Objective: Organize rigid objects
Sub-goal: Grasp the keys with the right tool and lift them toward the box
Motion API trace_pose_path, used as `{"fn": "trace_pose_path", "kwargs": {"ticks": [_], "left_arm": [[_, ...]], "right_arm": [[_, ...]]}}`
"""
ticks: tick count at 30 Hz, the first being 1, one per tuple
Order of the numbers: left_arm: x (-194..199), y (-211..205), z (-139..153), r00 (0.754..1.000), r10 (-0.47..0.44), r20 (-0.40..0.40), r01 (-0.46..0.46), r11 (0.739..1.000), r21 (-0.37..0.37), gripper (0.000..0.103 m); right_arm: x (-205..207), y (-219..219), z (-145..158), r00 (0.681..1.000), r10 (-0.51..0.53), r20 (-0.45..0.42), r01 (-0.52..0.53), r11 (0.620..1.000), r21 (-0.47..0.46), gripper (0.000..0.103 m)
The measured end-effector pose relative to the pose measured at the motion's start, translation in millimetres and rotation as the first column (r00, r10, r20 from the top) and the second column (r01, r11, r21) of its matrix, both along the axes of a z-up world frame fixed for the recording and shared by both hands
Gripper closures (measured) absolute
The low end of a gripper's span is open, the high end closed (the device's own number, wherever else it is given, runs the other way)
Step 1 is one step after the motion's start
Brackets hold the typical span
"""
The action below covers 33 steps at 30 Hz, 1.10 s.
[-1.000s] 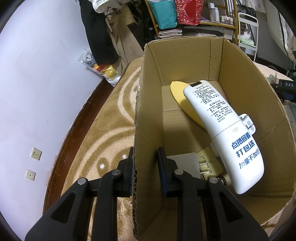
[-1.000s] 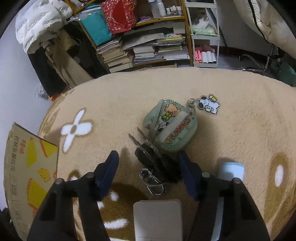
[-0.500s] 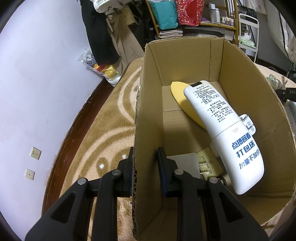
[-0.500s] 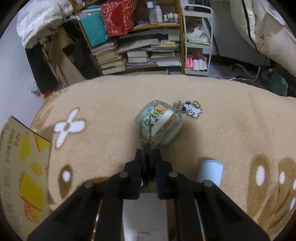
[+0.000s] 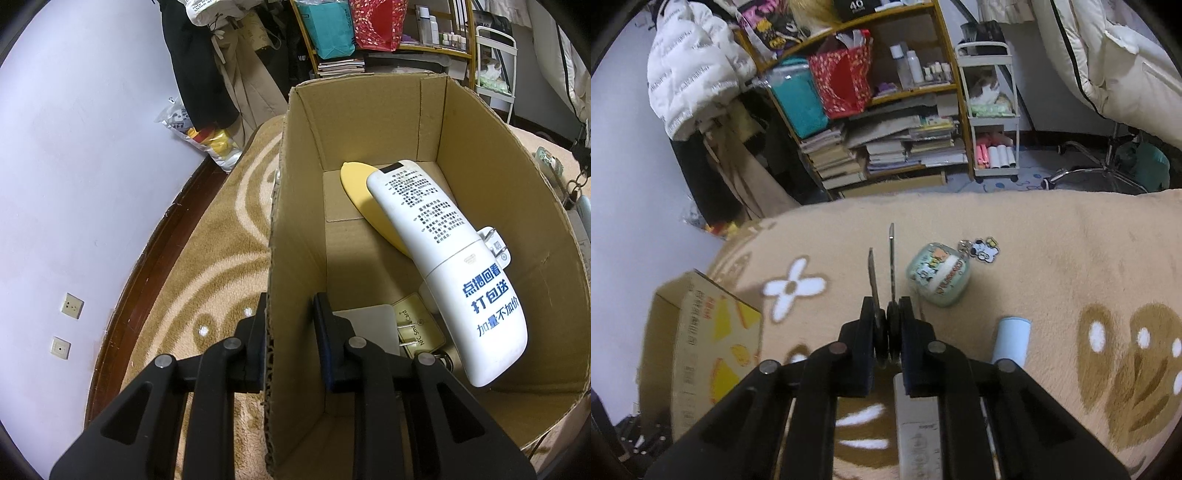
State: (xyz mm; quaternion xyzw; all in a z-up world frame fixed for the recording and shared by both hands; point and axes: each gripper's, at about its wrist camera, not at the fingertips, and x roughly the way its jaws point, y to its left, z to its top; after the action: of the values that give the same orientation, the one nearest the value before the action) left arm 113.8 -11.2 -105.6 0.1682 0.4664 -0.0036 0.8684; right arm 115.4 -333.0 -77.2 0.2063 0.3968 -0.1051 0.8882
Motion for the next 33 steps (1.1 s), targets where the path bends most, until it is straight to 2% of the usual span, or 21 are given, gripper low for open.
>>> {"fn": "trace_pose_path", "kwargs": {"ticks": [17,25,28,33], "left_arm": [[0,-2,0,1.0,0.0,0.0,0.0,1.0,0.004,0.081],[0,-2,0,1.0,0.0,0.0,0.0,1.0,0.002,0.081],[0,-3,0,1.0,0.0,-0.001,0.0,1.0,0.002,0.081],[0,-2,0,1.0,0.0,0.0,0.0,1.0,0.002,0.081]], "right_arm": [[1,72,54,0.982,0.151,0.114,-0.149,0.988,-0.03,0.09],[-6,116,96,0.942,0.261,0.213,-0.255,0.965,-0.053,0.09],[-9,127,109,0.93,0.278,0.241,-0.284,0.959,-0.009,0.09],[-18,149,125,0.902,0.331,0.278,-0.343,0.939,-0.007,0.09]]}}
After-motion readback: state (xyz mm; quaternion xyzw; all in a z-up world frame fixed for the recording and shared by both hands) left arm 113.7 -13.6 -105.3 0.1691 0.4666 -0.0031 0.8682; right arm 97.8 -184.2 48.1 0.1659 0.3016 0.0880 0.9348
